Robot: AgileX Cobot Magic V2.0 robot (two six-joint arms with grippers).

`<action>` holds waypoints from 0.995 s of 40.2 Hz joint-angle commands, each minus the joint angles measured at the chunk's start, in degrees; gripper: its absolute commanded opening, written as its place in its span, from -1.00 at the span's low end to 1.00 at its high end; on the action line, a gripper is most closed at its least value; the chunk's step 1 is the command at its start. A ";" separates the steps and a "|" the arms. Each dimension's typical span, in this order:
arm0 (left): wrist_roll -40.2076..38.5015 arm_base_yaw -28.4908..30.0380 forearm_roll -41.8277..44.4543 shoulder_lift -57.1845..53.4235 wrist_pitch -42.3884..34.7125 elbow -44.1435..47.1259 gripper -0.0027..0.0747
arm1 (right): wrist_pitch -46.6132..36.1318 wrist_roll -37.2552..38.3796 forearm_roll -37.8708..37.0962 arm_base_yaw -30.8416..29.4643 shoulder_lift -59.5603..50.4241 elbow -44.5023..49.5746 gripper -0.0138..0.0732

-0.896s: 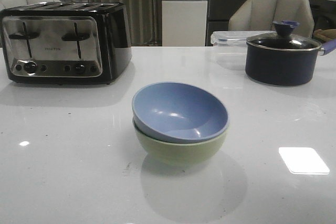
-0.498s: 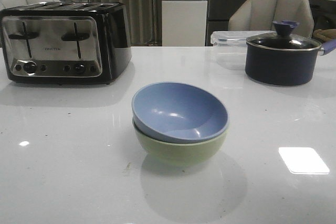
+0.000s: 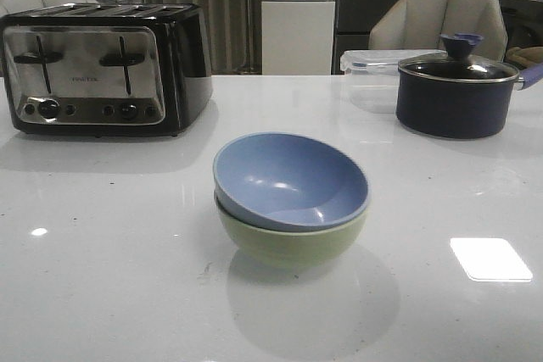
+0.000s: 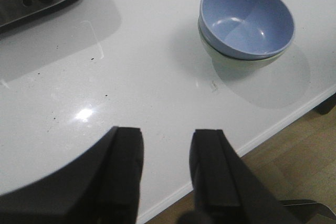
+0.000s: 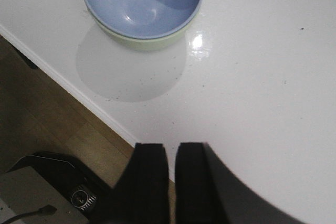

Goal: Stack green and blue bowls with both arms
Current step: 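Open the left gripper and withdraw it from the stacked bowls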

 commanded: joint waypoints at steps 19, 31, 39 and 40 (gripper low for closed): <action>-0.42 -0.30 0.08 0.08 -4.47 -1.55 -0.68 | -3.71 0.00 0.80 -0.33 -0.18 -1.49 -0.58; -0.42 -0.30 0.08 0.08 -4.47 -1.55 -0.68 | -3.66 0.00 0.80 -0.33 -0.18 -1.49 -0.58; -0.42 -0.30 0.08 0.08 -4.47 -1.55 -0.68 | -3.66 0.00 0.80 -0.33 -0.18 -1.49 -0.58; -0.42 -0.30 0.08 0.08 -4.47 -1.55 -0.68 | -3.66 0.00 0.80 -0.33 -0.18 -1.49 -0.58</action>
